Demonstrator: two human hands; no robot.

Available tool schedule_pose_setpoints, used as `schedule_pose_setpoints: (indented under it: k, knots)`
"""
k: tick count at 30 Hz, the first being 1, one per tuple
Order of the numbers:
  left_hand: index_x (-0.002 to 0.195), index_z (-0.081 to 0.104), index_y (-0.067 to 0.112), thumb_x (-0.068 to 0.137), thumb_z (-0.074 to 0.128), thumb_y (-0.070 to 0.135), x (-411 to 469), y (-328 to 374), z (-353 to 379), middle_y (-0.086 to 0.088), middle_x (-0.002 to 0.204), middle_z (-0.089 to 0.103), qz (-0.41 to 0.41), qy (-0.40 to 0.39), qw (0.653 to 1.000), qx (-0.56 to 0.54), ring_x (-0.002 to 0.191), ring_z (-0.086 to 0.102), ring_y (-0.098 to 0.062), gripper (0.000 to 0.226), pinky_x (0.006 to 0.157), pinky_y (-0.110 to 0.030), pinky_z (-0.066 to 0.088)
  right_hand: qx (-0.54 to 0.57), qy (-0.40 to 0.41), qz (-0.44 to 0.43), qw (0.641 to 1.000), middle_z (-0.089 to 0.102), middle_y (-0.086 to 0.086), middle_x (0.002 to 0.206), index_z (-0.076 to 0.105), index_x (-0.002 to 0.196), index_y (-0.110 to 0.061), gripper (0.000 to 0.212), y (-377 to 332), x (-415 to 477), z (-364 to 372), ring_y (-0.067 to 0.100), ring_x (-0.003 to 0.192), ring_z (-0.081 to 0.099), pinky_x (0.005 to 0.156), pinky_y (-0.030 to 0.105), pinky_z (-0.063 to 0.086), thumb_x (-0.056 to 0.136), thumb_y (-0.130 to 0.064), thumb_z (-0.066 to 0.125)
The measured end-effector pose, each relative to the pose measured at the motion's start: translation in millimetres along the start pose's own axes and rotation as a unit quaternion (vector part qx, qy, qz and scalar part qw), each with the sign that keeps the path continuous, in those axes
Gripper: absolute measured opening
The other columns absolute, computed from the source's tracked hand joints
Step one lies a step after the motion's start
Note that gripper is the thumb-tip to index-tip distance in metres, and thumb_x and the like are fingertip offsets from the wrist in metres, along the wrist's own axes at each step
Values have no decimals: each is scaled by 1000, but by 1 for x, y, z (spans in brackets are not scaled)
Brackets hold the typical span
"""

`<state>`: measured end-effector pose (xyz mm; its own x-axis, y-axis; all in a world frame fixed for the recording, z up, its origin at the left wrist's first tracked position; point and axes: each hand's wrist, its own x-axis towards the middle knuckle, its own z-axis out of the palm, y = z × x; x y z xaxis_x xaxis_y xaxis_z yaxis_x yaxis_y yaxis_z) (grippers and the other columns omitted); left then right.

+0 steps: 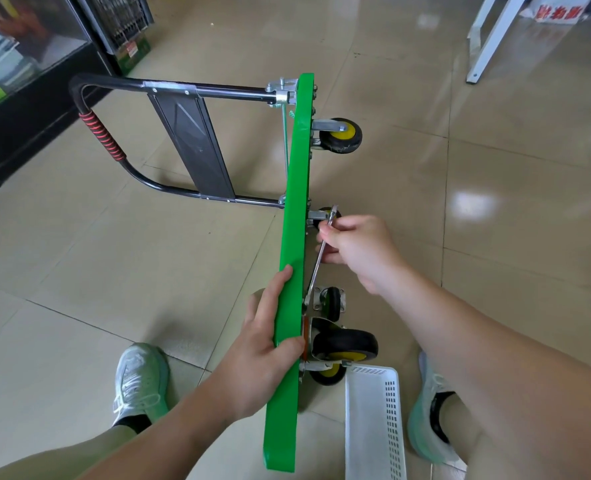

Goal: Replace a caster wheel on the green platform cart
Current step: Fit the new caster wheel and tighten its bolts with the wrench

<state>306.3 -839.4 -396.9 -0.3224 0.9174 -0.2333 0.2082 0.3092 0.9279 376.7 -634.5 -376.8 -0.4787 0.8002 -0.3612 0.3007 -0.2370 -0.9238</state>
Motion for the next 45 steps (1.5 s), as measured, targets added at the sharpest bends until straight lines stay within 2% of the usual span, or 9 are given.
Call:
schedule_pose_setpoints:
  k: [6, 12, 18, 21, 26, 32, 38, 42, 45]
  knots:
    - [149, 8, 69, 83, 54, 34, 1, 2, -3, 20, 135, 36, -3, -15, 1000, 12, 110, 54, -3, 87, 100, -33, 49, 41, -26, 1, 999, 71, 7, 82, 71, 86, -12, 9, -11, -4, -1, 22, 74, 72, 70, 35, 62, 95, -9, 68]
    - [148, 9, 70, 83, 54, 34, 0, 2, -2, 16, 132, 38, -2, -4, 1000, 10, 108, 53, -3, 86, 98, -31, 49, 27, -35, -182, 982, 75, 1, 85, 71, 93, -21, 22, -28, -36, -19, 15, 81, 75, 70, 25, 60, 94, 0, 65]
    - [150, 12, 68, 83, 54, 35, -1, -3, 2, 23, 133, 38, -3, 6, 1000, -7, 114, 48, 5, 85, 99, -21, 42, -10, -63, -278, 958, 78, -3, 94, 73, 100, -26, 23, -2, -64, -18, 18, 91, 76, 83, 35, 61, 88, -6, 71]
    - [151, 13, 66, 82, 54, 33, 0, -3, 3, 24, 131, 38, -13, 13, 1000, -18, 111, 50, 7, 86, 96, -18, 43, 10, -82, -300, 950, 76, 4, 101, 75, 103, -15, 20, 11, -72, -12, 20, 99, 74, 91, 36, 59, 87, -3, 69]
    - [153, 12, 63, 81, 53, 33, 0, -2, 4, 20, 130, 37, -19, 16, 999, -20, 104, 49, 11, 87, 83, -3, 40, -34, -49, -359, 931, 75, 10, 102, 74, 102, 6, 16, 22, -79, -5, 9, 98, 73, 90, 21, 56, 87, 7, 70]
    - [152, 12, 63, 83, 52, 32, 0, 0, 3, 23, 131, 36, -17, 8, 1000, -21, 106, 49, 13, 86, 84, -2, 39, -16, -34, -315, 948, 76, -2, 97, 75, 102, -13, 19, 18, -65, -2, 17, 95, 74, 93, 44, 59, 86, -6, 68]
    - [149, 15, 62, 82, 53, 32, 2, 2, 0, 15, 129, 39, -11, 6, 1000, -8, 104, 51, 6, 84, 83, -5, 42, -51, -39, -276, 959, 76, -14, 89, 71, 94, -40, 31, 3, -61, 4, 9, 90, 74, 91, 40, 59, 88, -10, 69]
    - [148, 17, 61, 80, 54, 30, 3, 4, -1, 19, 132, 38, -4, 1, 1000, -6, 105, 50, 13, 83, 82, -1, 39, -57, -15, -210, 976, 75, -7, 83, 71, 93, -30, 25, -2, -45, 5, 11, 80, 75, 86, 41, 61, 93, -5, 66]
    - [147, 17, 63, 81, 55, 30, 2, 4, -2, 20, 133, 38, -3, -7, 1000, -10, 105, 54, 8, 83, 86, -9, 47, -31, 0, -140, 990, 74, -5, 80, 71, 88, -27, 24, -4, -30, 8, 12, 73, 75, 83, 41, 62, 95, -5, 64]
